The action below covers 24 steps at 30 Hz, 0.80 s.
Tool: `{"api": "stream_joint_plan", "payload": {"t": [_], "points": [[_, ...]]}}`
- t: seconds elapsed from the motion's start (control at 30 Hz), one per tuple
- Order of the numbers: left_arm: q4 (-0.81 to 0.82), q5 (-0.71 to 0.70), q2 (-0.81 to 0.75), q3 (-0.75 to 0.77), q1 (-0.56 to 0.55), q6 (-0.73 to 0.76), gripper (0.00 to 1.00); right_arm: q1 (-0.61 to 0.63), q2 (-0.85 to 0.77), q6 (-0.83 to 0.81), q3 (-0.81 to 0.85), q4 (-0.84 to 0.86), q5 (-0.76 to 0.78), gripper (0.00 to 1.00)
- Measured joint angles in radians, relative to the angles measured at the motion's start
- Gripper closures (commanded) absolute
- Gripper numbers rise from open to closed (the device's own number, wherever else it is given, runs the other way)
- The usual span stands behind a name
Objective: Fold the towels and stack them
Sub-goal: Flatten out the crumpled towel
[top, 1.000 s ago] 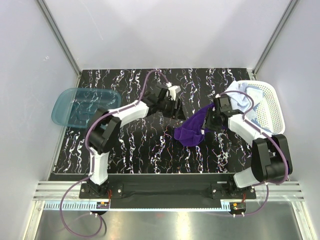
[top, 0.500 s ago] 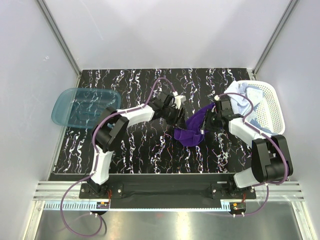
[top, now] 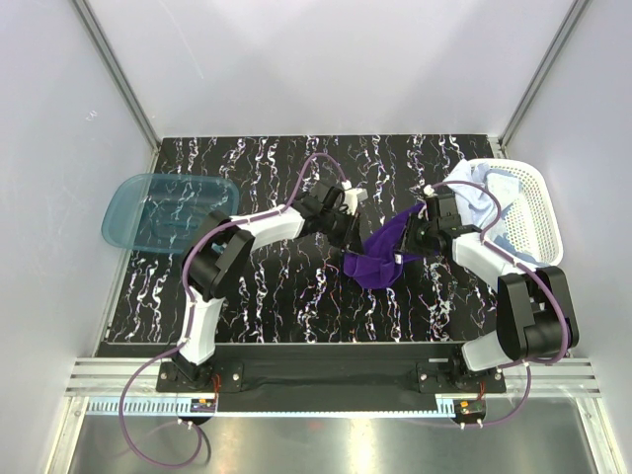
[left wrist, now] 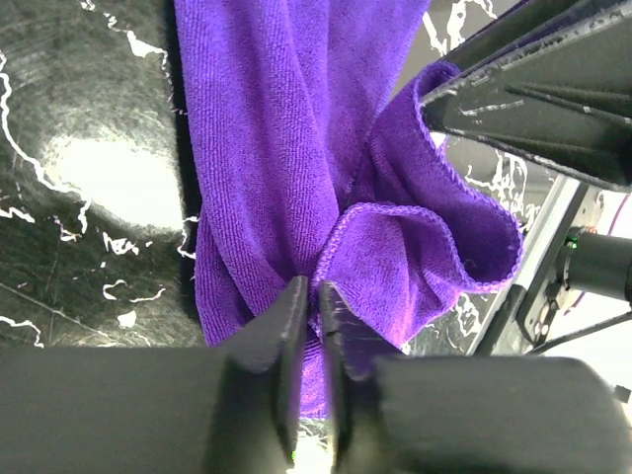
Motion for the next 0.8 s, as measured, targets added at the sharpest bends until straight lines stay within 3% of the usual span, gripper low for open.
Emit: {"api": "stream_joint_plan", "payload": {"t": [0.07, 0.13, 0.17, 0.37, 0.5, 0.7, 0.8], "points": [[0.0, 0.008, 0.0, 0.0, 0.0, -0.002, 1.0, 0.0, 0.0, -0.001, 0.0, 0.002, -0.001, 0.79], [0.0, 0.011, 0.0, 0.0, 0.0, 0.0, 1.0, -0.001, 0.0, -0.006, 0.0, 0.003, 0.0, 0.98], [0.0, 0.013, 0.0, 0.0, 0.0, -0.002, 1.0, -0.001, 0.0, -0.007, 0.002, 0.001, 0.0, 1.0], [-0.066, -0.007, -0.048, 0.0, 0.035, -0.01, 1.0, -0.002, -0.01, -0.006, 0.097, -0.084, 0.006, 1.0], [-0.175, -0.089, -0.214, 0.024, 0.124, -0.01, 1.0, -0.002, -0.068, -0.016, 0.312, -0.209, 0.01, 1.0], [-0.314, -0.267, -0.489, 0.346, 0.189, 0.084, 1.0, -0.002, -0.162, -0.096, 0.755, -0.268, 0.006, 1.0], [-0.321, -0.283, -0.639, 0.429, 0.168, 0.108, 1.0, -0.002, -0.272, -0.144, 0.818, -0.253, -0.045, 1.0]]}}
